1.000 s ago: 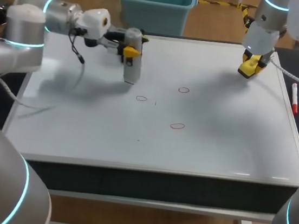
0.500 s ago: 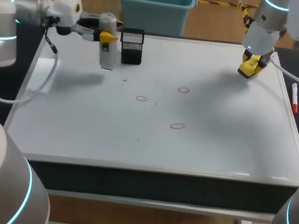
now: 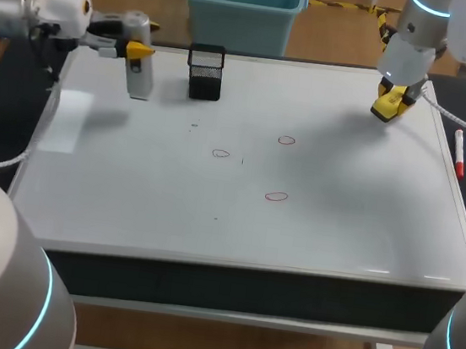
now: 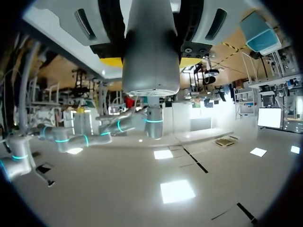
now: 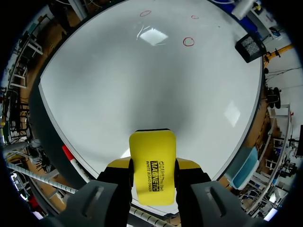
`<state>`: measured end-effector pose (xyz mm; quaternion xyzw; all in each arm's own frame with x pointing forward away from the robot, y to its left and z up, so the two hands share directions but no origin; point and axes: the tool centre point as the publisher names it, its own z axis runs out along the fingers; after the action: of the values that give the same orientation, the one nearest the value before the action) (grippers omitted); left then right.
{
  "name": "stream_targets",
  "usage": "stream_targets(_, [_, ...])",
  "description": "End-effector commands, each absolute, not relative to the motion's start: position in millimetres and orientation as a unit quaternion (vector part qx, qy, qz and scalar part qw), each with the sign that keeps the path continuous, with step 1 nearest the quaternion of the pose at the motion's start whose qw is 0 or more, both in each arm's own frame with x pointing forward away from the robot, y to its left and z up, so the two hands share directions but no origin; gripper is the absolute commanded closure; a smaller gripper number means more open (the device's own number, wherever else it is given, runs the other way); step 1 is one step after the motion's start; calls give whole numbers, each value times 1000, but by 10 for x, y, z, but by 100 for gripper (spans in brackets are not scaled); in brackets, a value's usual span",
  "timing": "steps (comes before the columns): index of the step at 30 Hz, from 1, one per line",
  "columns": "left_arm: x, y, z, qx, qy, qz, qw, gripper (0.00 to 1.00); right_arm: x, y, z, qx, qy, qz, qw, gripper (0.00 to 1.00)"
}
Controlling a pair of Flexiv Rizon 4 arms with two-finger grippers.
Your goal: Pick up the inspection probe, press it on each red-marked spot on the whiteboard one by one, put down the probe, pick up the eraser, and wipe off all the red marks.
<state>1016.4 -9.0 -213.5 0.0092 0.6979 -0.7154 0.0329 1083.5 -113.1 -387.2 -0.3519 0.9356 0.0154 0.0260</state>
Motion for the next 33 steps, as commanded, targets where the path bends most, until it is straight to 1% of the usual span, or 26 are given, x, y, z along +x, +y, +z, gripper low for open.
stream_targets(1, [10103,-37,-2073,-7,701,-712,53,100,10841,-1136,-3861,-353,935,14,25,100])
stream_targets(10, [10097,84,-2077,-30,701,-709,67,100,10841,-1136,-3861,-353,935,14,25,100])
stream_targets(18, [10097,84,-2077,-30,701,-709,67,100,10841,-1136,-3861,-353,935,14,25,100])
stream_targets(22, [10097,84,-2077,-30,701,-709,67,100,10810,-840,-3825,-397,918,10,-6,100])
stream_targets(25, [10097,84,-2077,-30,701,-709,67,100,10749,-513,-3802,-430,902,-9,-31,100])
stream_targets(27, [10097,84,-2077,-30,701,-709,67,100,10701,-286,-3777,-448,894,-6,-18,100])
stream_targets(29, [10097,84,-2077,-30,701,-709,67,100,10664,-86,-3782,-469,882,-7,-38,100])
stream_targets(33, [10097,84,-2077,-30,701,-709,67,100,10582,274,-3750,-504,862,-8,-52,100])
